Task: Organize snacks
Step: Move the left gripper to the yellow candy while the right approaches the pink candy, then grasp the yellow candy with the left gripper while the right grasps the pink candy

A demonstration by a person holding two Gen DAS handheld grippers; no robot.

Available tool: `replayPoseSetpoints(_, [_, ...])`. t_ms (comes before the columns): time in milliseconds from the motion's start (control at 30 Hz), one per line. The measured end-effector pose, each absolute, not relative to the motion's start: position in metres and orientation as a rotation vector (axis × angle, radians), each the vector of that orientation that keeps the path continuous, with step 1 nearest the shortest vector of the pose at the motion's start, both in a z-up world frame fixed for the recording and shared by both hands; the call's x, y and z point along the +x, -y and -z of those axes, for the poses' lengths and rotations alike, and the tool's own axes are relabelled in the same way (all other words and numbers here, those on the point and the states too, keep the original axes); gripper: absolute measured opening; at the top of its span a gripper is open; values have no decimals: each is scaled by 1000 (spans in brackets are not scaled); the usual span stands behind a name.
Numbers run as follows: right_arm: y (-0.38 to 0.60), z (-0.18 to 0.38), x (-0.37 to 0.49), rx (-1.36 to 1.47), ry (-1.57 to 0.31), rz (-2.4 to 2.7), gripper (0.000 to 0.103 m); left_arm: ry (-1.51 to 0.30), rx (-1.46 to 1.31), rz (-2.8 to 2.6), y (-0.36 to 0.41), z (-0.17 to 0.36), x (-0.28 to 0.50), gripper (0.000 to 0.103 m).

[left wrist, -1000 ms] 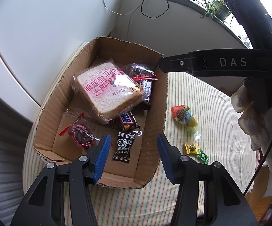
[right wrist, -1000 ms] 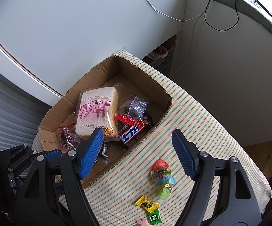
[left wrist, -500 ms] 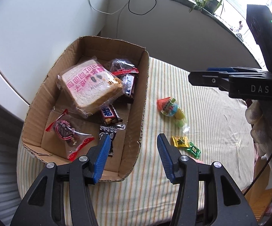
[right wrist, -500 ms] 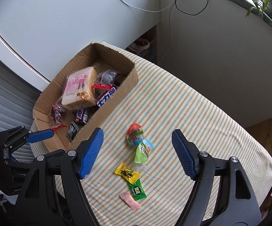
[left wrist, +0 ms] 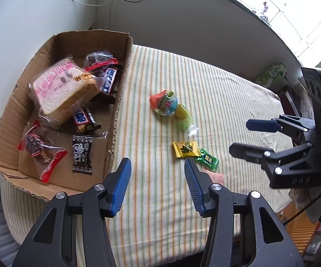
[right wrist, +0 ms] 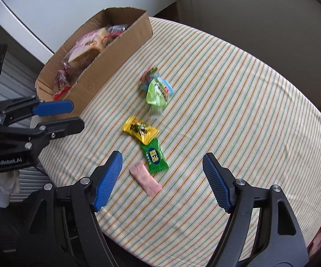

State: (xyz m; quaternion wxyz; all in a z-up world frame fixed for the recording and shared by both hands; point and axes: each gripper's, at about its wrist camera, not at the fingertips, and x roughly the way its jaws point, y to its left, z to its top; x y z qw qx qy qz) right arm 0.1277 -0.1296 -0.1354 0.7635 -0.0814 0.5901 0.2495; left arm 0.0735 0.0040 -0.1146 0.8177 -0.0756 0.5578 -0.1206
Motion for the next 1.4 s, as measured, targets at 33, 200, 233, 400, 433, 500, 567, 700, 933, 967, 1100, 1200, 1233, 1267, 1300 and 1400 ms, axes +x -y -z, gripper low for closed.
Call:
replayPoseSetpoints(33, [129, 139, 121, -188, -1288, -554, 77, -1194, -153, 270, -1, 116, 74, 45])
replayPoseSetpoints(200, [126, 158, 104, -200, -1323, -592, 65, -1233, -116, 333, 23, 127, 82, 42])
replayPoseSetpoints(233, [125, 161, 104, -193, -1328, -593, 63, -1239, -113, 345, 28, 130, 85, 42])
replayPoseSetpoints(400, [130, 170, 105, -152, -1338, -594, 57, -1267, -85, 405, 50, 143, 99, 38])
replayPoseSetpoints(433, [131, 172, 105, -147, -1338, -592, 57, -1271, -75, 417, 54, 145, 101, 37])
replayPoseSetpoints(500, [130, 175, 104, -143, -1339, -587, 57, -1275, -45, 441, 63, 150, 103, 36])
replayPoseSetpoints(567, [131, 176, 104, -132, -1340, -583, 57, -1282, -16, 449, 69, 155, 107, 36])
replayPoseSetpoints(700, [137, 179, 103, -108, -1341, -573, 57, -1276, 83, 464, 77, 161, 107, 36])
replayPoseSetpoints(933, [140, 184, 106, -108, -1341, -569, 57, -1270, 165, 419, 83, 170, 111, 36])
replayPoseSetpoints(967, [140, 184, 108, -113, -1341, -571, 57, -1268, 172, 421, 83, 171, 112, 36])
replayPoseSetpoints(1100, [131, 186, 112, -119, -1342, -581, 57, -1262, 188, 410, 85, 171, 117, 36])
replayPoseSetpoints(1200, [127, 187, 113, -115, -1346, -593, 55, -1258, 192, 410, 87, 170, 120, 36])
replayPoseSetpoints(1233, [126, 189, 114, -120, -1350, -592, 51, -1261, 199, 416, 88, 171, 121, 36])
replayPoseSetpoints(1267, [126, 190, 114, -123, -1351, -590, 50, -1256, 212, 421, 91, 172, 122, 36])
replayPoseSetpoints(1300, [125, 191, 115, -120, -1350, -592, 50, -1249, 227, 427, 93, 172, 122, 36])
replayPoseSetpoints(1400, [122, 193, 116, -111, -1353, -601, 50, -1240, 246, 415, 101, 174, 127, 32])
